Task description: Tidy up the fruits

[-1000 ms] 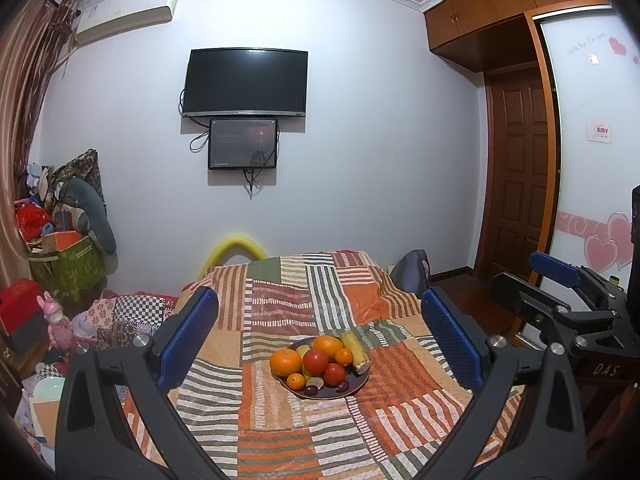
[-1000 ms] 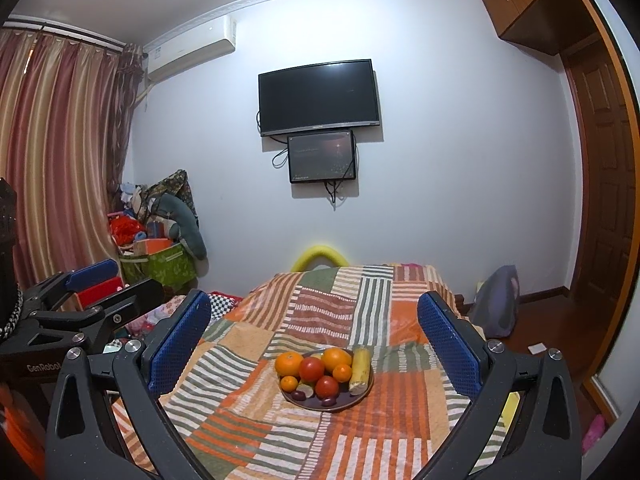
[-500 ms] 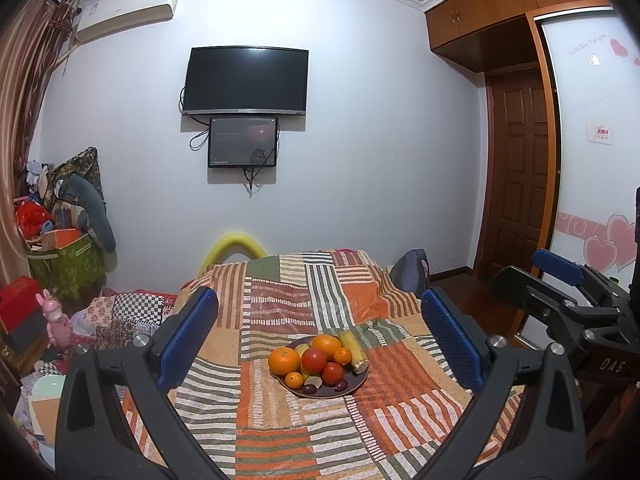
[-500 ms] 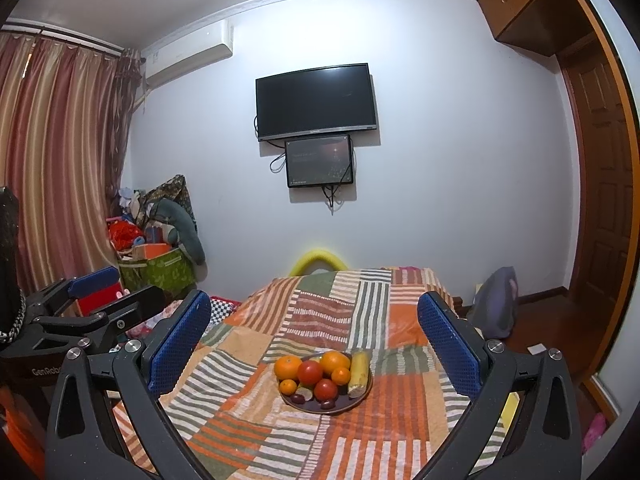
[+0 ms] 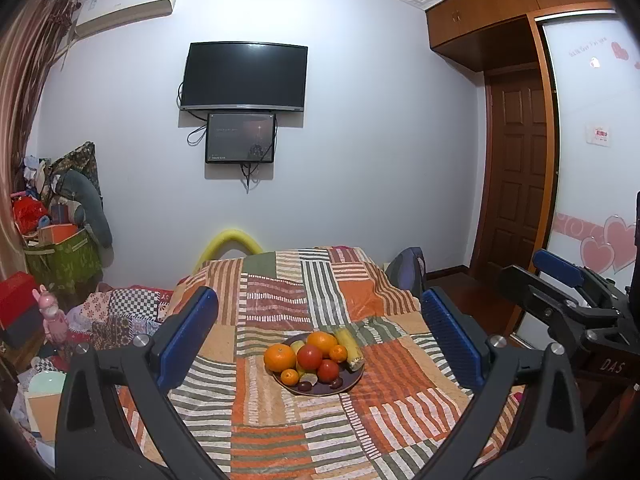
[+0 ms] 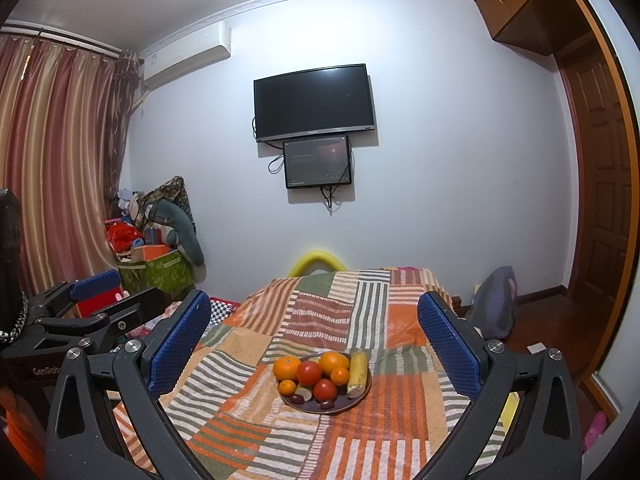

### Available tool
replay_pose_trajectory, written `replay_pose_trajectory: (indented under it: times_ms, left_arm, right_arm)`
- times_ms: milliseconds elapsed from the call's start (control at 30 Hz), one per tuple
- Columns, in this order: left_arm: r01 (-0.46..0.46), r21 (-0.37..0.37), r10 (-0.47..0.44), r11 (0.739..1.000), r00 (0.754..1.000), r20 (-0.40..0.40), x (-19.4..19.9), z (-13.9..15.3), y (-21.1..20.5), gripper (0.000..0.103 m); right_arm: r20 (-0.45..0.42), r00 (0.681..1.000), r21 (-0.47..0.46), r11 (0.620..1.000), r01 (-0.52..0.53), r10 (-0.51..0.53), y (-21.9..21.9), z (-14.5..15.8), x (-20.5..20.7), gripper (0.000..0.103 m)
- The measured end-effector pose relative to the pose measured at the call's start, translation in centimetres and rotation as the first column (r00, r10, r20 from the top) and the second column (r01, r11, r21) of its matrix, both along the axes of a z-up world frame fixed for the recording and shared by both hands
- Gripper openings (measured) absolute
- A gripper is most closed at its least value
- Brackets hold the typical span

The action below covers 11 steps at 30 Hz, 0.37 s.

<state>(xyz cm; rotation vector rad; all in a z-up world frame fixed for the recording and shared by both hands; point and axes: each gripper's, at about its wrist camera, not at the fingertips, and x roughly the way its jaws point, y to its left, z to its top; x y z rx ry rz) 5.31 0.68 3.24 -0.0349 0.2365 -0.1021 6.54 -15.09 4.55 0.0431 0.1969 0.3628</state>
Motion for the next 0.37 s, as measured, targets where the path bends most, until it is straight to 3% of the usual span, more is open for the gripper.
replay_pose_trajectory:
  times_ms: [367]
  left_arm:
    - [-0.002, -0.004, 0.002, 1.0, 1.0, -0.008, 0.13, -0.09, -0.01, 0.103]
  right_arm:
    - [-0.008, 1.0, 0.0, 1.0, 0.014, -0.014, 0.26, -0.36, -0.37, 0.103]
